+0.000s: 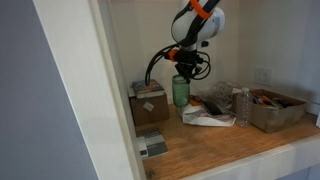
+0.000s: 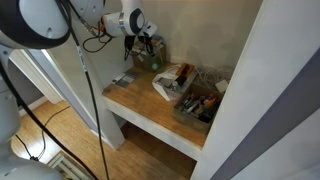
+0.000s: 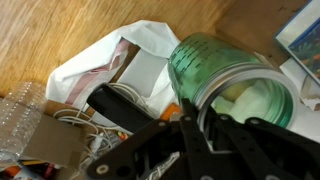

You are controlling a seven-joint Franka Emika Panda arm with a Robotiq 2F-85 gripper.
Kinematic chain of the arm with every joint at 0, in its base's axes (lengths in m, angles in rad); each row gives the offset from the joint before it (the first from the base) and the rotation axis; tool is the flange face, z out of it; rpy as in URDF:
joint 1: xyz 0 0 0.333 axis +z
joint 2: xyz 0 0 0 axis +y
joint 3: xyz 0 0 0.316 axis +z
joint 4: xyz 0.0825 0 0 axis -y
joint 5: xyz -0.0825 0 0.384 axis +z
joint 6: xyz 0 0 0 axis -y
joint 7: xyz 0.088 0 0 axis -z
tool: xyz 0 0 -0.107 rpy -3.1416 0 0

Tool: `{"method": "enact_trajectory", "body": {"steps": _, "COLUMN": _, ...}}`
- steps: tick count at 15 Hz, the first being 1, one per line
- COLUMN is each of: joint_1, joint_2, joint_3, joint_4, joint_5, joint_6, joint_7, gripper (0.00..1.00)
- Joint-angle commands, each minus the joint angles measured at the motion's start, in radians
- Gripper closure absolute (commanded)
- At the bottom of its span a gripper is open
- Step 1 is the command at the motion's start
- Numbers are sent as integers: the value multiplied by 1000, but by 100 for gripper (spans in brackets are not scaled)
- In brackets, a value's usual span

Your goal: Move the green bottle backwards

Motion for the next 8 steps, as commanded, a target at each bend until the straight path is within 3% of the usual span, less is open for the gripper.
{"method": "enact_trajectory", "body": {"steps": 1, "joint_1": -11, "joint_2": 60, "joint_3": 8, "joint_4": 111, "joint_5": -38, "joint_6": 3, "joint_7": 84, "gripper": 91}}
{"method": "enact_trajectory", "body": {"steps": 8, "joint_1": -14, "joint_2": 218, "joint_3": 4, "joint_4": 248, "joint_5": -40, "joint_6": 138, "joint_7": 92, "gripper": 91}}
